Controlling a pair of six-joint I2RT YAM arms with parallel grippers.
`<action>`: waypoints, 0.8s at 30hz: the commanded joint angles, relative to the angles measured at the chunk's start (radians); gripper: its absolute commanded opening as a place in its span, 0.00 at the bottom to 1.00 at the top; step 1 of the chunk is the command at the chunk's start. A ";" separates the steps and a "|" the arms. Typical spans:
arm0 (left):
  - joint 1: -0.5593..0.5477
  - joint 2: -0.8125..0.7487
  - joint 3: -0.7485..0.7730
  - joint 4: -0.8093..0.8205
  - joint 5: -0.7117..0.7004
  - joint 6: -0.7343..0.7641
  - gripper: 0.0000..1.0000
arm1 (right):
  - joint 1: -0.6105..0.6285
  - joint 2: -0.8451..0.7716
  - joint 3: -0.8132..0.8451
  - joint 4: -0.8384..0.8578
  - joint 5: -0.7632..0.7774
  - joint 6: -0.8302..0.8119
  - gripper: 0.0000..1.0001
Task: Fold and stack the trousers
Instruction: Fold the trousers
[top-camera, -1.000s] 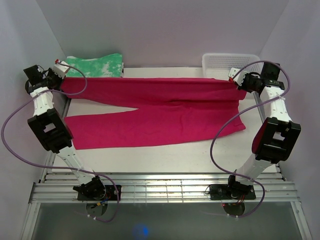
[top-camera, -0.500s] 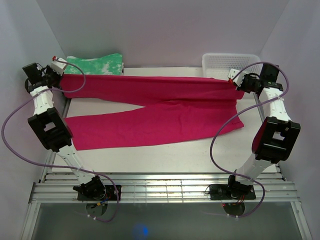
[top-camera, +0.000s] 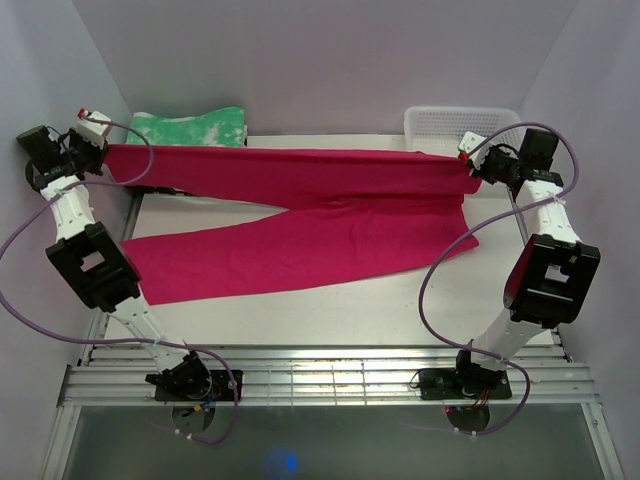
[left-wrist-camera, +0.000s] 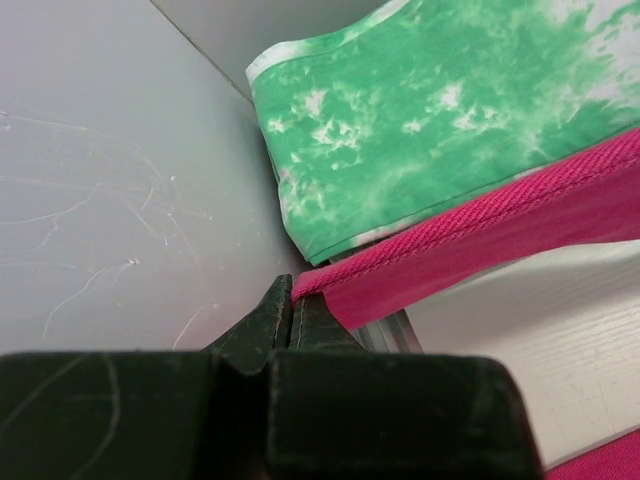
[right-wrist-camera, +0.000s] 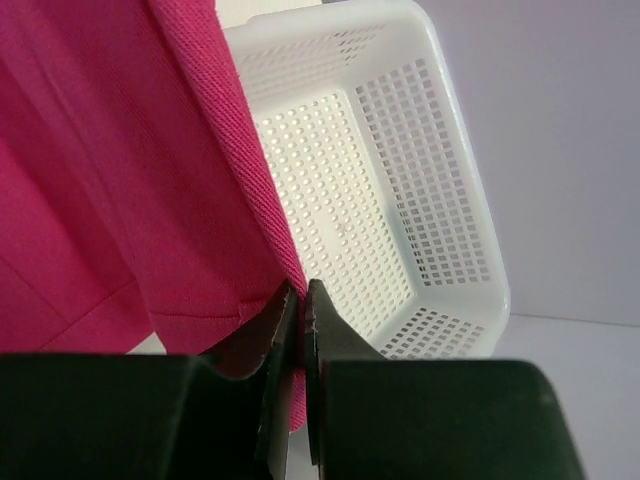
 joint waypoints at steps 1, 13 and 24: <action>0.114 -0.036 0.092 0.144 -0.251 -0.024 0.00 | -0.133 -0.050 -0.006 0.237 0.281 0.094 0.08; 0.041 0.196 0.408 0.339 -0.402 -0.187 0.00 | -0.133 -0.016 -0.051 0.365 0.364 0.195 0.08; 0.057 0.045 0.134 0.425 -0.333 -0.154 0.00 | -0.203 -0.073 -0.178 0.351 0.262 0.017 0.08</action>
